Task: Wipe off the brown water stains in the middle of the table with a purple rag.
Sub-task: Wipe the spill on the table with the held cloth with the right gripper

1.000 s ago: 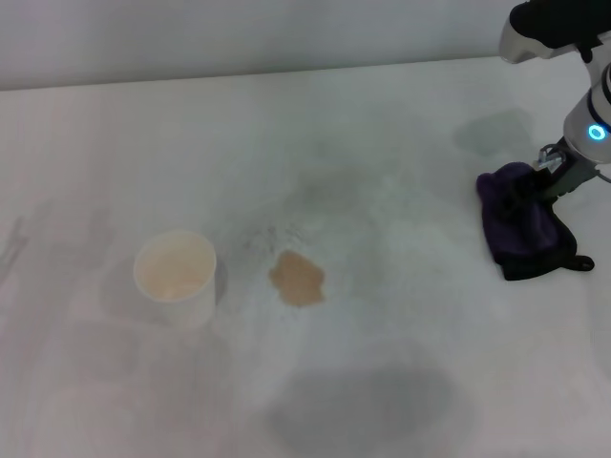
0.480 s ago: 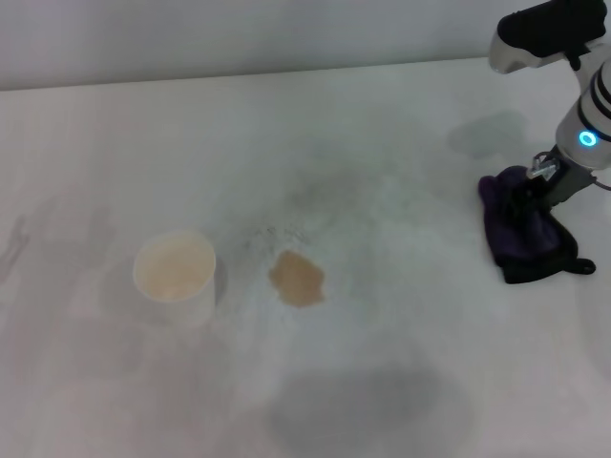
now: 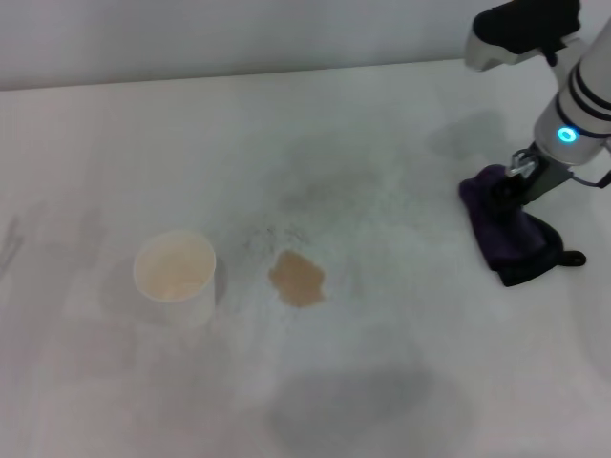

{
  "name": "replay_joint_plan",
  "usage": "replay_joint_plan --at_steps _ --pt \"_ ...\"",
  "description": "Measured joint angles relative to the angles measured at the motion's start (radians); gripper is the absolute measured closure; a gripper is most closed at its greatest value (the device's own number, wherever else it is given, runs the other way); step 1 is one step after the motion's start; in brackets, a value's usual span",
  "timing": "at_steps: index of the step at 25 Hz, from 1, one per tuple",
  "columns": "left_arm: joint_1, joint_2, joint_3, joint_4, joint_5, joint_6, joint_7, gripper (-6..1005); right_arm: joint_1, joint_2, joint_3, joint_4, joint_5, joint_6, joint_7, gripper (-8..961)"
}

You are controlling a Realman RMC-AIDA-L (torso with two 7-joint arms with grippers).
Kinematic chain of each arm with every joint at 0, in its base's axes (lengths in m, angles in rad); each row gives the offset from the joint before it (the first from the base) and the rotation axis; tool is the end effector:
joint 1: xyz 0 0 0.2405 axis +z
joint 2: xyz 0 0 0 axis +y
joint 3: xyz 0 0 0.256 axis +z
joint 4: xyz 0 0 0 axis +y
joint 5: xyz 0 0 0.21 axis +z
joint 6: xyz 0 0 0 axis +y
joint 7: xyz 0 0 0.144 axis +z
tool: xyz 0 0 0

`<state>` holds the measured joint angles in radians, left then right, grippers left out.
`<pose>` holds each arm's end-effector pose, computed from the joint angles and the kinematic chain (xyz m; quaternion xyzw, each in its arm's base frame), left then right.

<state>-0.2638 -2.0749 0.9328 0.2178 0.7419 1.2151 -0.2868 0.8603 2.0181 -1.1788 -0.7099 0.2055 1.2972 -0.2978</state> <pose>-0.3751 0.2852 0.0204 -0.7336 -0.1875 -0.2393 0.6078 0.2629 0.4061 0.0067 -0.7677 0.5123 -0.2650 0.2792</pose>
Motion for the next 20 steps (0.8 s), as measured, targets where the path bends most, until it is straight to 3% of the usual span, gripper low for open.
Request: replay_joint_plan --at_steps 2,6,20 --pt "0.0 0.0 0.0 0.0 0.0 0.0 0.0 122 0.004 0.001 -0.026 -0.002 0.031 0.004 -0.001 841" --pt "0.001 0.0 0.0 0.0 -0.001 0.003 -0.001 122 0.01 0.003 -0.101 -0.021 0.139 -0.002 -0.001 841" --pt "-0.004 -0.002 0.0 -0.003 -0.001 0.006 -0.007 121 0.044 0.01 -0.536 -0.152 0.588 -0.071 0.039 839"
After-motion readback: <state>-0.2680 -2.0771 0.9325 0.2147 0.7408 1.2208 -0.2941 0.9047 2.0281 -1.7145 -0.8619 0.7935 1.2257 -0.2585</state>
